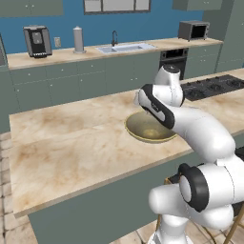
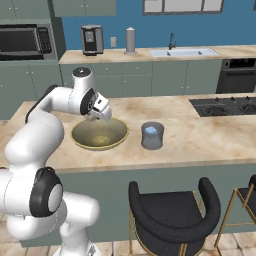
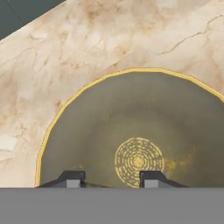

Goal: There are four ice cubes in the ice bowl. Place two ice cubes in each glass of water.

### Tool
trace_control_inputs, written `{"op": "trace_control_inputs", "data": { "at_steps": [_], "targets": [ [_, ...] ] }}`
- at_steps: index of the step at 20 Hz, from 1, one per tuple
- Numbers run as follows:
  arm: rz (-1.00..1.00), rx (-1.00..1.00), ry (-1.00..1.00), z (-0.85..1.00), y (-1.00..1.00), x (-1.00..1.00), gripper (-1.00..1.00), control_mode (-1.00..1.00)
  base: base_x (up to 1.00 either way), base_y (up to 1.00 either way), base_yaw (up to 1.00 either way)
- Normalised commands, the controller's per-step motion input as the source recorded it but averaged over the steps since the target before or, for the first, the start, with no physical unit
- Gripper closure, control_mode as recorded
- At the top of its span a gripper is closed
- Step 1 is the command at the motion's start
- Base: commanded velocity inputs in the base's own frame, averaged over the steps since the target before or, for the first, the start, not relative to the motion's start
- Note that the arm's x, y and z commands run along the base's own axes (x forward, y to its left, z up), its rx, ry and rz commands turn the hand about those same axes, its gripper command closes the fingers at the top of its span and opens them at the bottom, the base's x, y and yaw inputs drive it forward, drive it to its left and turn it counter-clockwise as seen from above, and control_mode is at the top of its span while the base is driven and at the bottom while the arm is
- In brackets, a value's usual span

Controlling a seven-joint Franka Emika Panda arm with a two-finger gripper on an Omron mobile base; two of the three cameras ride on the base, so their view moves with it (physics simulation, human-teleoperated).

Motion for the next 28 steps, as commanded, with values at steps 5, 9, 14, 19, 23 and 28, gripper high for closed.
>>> {"op": "trace_control_inputs", "data": {
  "at_steps": [5,9,14,19,23,28],
  "targets": [
    [0.0,0.0,0.0,0.0,0.0,-0.06,1.0,-1.0,0.0,0.0,0.0],
    [0.0,0.0,0.0,0.0,0.0,0.0,1.0,1.0,-0.78,-0.22,0.0],
    [0.0,0.0,0.0,0.0,0.0,0.0,1.0,1.0,-0.95,-0.42,0.0],
    [0.0,0.0,0.0,0.0,0.0,0.0,1.0,1.0,-0.43,-0.84,0.0],
    [0.0,0.0,0.0,0.0,0.0,0.0,1.0,1.0,-0.01,-1.0,0.0],
    [0.0,0.0,0.0,0.0,0.0,0.0,1.0,1.0,0.14,-1.0,0.0]
  ]
}}
